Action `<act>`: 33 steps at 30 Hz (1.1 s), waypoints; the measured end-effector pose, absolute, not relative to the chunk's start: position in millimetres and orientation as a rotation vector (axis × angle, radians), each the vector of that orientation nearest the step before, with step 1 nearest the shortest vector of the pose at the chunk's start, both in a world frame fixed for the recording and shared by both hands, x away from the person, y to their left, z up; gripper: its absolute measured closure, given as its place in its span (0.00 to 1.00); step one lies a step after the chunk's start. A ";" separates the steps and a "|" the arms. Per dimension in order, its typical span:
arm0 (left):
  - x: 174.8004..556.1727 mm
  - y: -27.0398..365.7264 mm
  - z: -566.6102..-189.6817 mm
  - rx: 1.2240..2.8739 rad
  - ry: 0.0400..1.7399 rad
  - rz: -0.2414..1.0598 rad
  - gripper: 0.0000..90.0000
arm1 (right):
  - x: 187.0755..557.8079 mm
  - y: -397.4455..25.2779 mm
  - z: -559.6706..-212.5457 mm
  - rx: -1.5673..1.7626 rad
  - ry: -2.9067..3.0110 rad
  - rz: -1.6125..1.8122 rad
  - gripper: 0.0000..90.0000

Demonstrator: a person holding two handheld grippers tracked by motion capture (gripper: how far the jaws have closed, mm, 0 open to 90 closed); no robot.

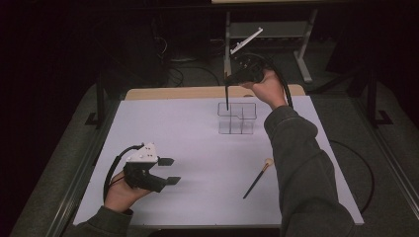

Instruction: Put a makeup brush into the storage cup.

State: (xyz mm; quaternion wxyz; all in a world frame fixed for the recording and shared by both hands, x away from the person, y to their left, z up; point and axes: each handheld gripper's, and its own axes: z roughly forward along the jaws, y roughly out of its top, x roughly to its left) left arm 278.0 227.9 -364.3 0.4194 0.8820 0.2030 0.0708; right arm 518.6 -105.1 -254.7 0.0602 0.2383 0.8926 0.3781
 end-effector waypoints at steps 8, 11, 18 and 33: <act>277.5 229.5 -362.6 2.206 0.509 0.185 0.39 | 518.8 -104.7 -260.4 0.750 2.705 1.158 0.92; 277.7 230.2 -362.7 2.203 0.512 0.185 0.39 | 519.4 -103.4 -263.3 0.738 2.705 1.157 0.92; 277.6 229.8 -363.0 2.214 0.506 0.196 0.39 | 519.4 -104.4 -270.4 0.761 2.704 1.155 0.92; 277.8 230.6 -363.8 2.215 0.515 0.195 0.39 | 519.8 -112.9 -290.8 0.791 2.710 1.166 0.92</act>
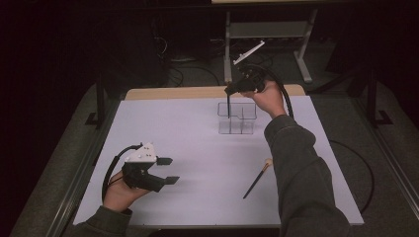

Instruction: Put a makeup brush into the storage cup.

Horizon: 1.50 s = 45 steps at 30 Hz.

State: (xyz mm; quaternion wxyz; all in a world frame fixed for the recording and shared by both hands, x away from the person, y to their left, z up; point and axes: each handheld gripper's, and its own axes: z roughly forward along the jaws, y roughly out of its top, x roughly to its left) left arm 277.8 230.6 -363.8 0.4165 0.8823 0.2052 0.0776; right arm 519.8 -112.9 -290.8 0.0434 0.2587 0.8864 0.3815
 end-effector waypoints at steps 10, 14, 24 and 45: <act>278.9 231.4 -364.8 2.219 0.509 0.200 0.39 | 518.0 -113.5 -301.6 0.801 2.729 1.159 0.92; 279.3 232.3 -365.0 2.217 0.519 0.201 0.39 | 517.4 -113.3 -307.5 0.796 2.738 1.157 0.91; 279.8 233.5 -366.5 2.222 0.528 0.206 0.39 | 516.5 -108.5 -318.5 0.781 2.759 1.131 0.91; 281.3 234.1 -367.9 2.236 0.522 0.221 0.39 | 509.5 -112.8 -326.2 0.804 2.750 1.133 0.84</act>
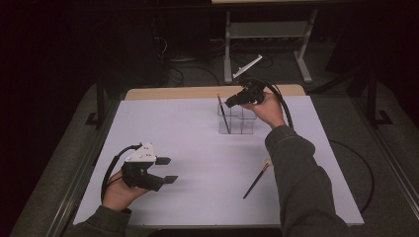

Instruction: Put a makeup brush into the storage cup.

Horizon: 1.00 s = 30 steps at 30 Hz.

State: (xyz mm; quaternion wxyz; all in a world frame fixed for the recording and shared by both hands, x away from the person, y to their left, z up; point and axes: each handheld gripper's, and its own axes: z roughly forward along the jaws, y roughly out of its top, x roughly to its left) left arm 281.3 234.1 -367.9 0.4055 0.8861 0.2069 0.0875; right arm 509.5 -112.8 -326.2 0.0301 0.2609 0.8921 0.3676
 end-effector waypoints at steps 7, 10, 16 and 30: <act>281.1 233.5 -368.3 2.228 0.536 0.205 0.39 | 500.0 -118.5 -329.0 0.818 2.757 1.146 0.83; 282.2 233.6 -368.7 2.230 0.536 0.203 0.39 | 495.1 -123.3 -328.5 0.822 2.750 1.170 0.81; 283.7 232.3 -370.8 2.227 0.542 0.187 0.39 | 483.7 -135.1 -327.9 0.838 2.731 1.210 0.79; 284.7 229.0 -372.7 2.244 0.530 0.180 0.38 | 461.9 -154.9 -333.4 0.855 2.724 1.232 0.73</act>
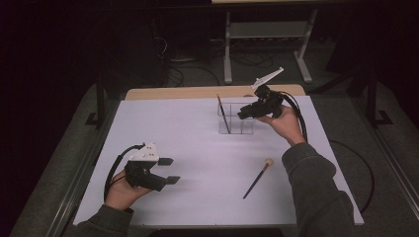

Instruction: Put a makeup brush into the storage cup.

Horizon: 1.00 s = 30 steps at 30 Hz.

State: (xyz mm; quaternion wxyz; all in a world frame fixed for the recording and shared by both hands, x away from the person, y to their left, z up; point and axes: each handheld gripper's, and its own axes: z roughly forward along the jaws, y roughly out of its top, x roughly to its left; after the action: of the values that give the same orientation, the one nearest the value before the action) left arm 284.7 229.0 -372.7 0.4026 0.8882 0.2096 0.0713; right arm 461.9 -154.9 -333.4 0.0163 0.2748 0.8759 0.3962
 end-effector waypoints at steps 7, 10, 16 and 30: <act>282.7 229.5 -374.2 2.241 0.541 0.174 0.37 | 452.5 -160.6 -332.5 0.844 2.710 1.254 0.68; 282.3 229.4 -374.5 2.250 0.534 0.176 0.37 | 450.0 -162.2 -330.9 0.829 2.702 1.251 0.67; 281.0 228.9 -374.6 2.243 0.544 0.174 0.37 | 440.5 -167.0 -329.3 0.825 2.696 1.270 0.63; 280.6 227.6 -376.2 2.241 0.552 0.161 0.36 | 422.8 -185.9 -339.3 0.866 2.667 1.285 0.54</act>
State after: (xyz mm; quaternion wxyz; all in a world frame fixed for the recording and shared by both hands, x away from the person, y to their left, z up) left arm 280.6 227.6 -376.2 0.4025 0.8867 0.2184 0.0639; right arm 422.8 -185.9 -339.3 0.0285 0.2805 0.8643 0.4164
